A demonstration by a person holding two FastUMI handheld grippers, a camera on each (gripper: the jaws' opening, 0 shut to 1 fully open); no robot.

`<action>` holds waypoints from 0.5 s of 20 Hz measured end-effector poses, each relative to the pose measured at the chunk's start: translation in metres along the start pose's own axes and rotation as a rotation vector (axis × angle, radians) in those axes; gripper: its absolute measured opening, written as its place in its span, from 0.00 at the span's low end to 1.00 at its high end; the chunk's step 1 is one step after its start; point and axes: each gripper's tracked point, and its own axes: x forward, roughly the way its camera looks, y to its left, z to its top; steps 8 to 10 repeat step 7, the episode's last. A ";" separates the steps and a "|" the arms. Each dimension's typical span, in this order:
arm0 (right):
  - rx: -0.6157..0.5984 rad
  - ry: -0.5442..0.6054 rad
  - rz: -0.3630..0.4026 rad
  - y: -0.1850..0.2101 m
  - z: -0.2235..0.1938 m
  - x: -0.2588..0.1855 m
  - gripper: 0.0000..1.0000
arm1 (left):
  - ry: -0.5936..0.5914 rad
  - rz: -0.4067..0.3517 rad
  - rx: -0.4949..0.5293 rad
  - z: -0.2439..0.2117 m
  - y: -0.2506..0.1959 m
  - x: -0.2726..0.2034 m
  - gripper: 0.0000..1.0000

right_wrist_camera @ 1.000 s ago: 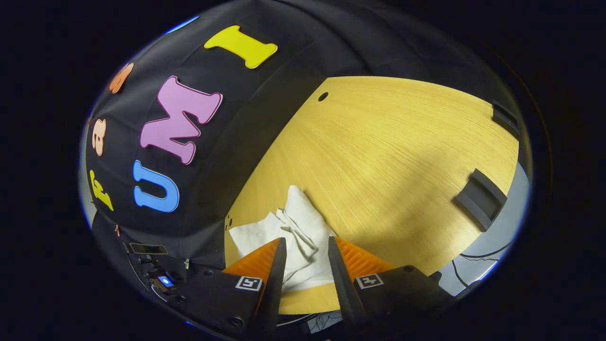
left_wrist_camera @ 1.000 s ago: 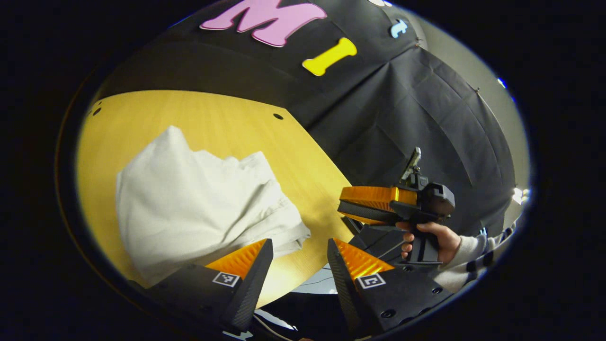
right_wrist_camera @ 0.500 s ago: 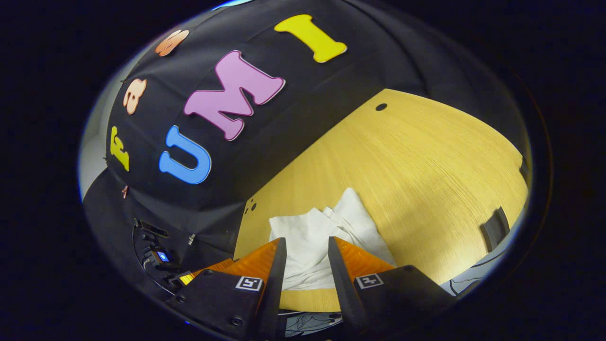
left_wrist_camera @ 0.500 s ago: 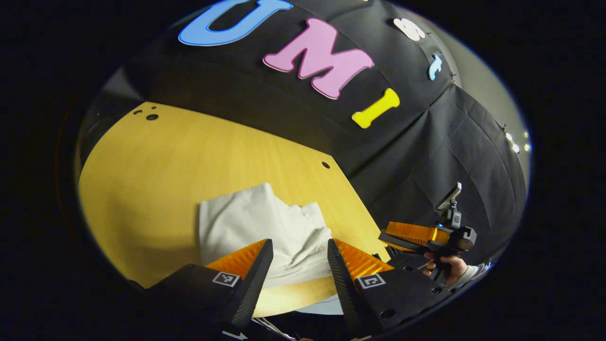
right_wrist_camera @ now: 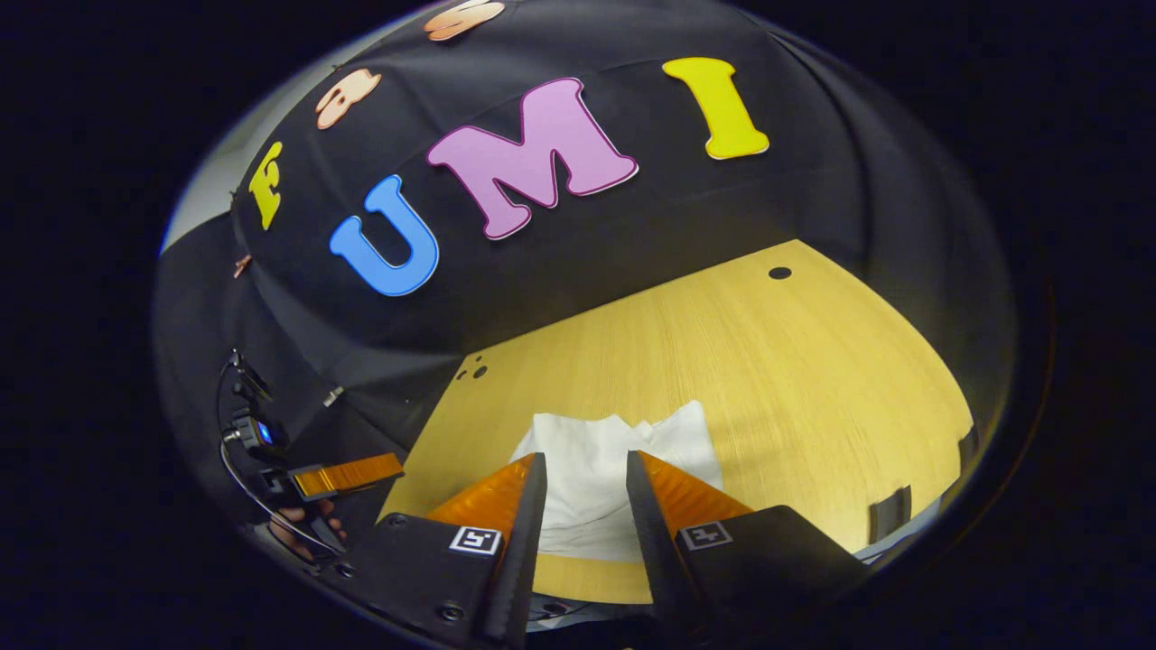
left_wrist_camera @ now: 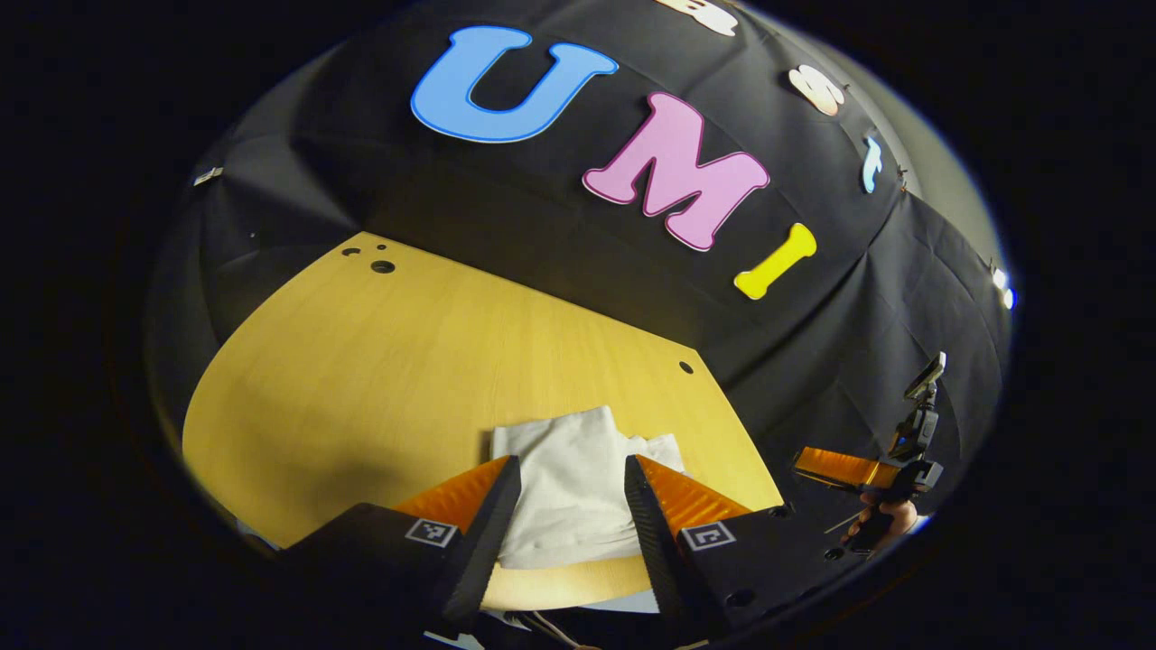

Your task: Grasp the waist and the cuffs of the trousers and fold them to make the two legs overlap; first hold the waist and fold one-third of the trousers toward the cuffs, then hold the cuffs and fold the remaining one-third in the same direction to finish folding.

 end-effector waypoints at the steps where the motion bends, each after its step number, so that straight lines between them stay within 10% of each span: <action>1: -0.037 0.002 -0.023 -0.002 -0.003 0.001 0.57 | -0.001 0.012 -0.002 -0.002 0.005 -0.003 0.75; 2: -0.075 0.014 -0.043 -0.004 -0.009 0.003 0.46 | 0.002 0.022 -0.005 -0.006 0.011 -0.004 0.75; 6: -0.120 0.036 -0.045 -0.003 -0.024 0.005 0.67 | 0.008 0.045 0.018 -0.014 0.018 0.001 0.75; 10: -0.121 0.040 -0.042 -0.001 -0.025 0.006 0.68 | 0.012 0.049 0.026 -0.016 0.019 0.002 0.75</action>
